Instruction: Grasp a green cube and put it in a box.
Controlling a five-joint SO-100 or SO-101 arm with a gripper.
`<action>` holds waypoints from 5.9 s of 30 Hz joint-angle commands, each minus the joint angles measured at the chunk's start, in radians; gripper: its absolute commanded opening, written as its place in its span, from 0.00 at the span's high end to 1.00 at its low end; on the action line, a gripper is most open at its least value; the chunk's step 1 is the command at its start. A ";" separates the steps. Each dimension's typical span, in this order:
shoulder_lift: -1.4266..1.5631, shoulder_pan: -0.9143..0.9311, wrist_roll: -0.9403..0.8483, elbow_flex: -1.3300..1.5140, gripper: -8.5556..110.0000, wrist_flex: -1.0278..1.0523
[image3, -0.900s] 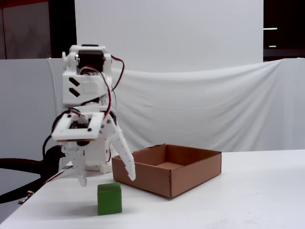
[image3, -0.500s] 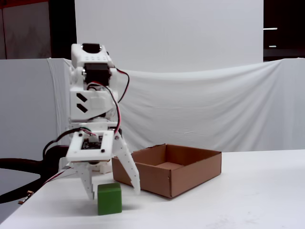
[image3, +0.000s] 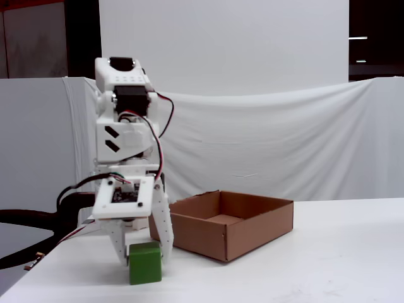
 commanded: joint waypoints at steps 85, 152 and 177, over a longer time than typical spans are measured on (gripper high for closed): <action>0.258 -0.618 0.229 0.006 0.65 0.206; 1.384 0.370 -0.144 0.687 0.75 0.581; 1.384 0.371 -0.144 0.687 0.75 0.583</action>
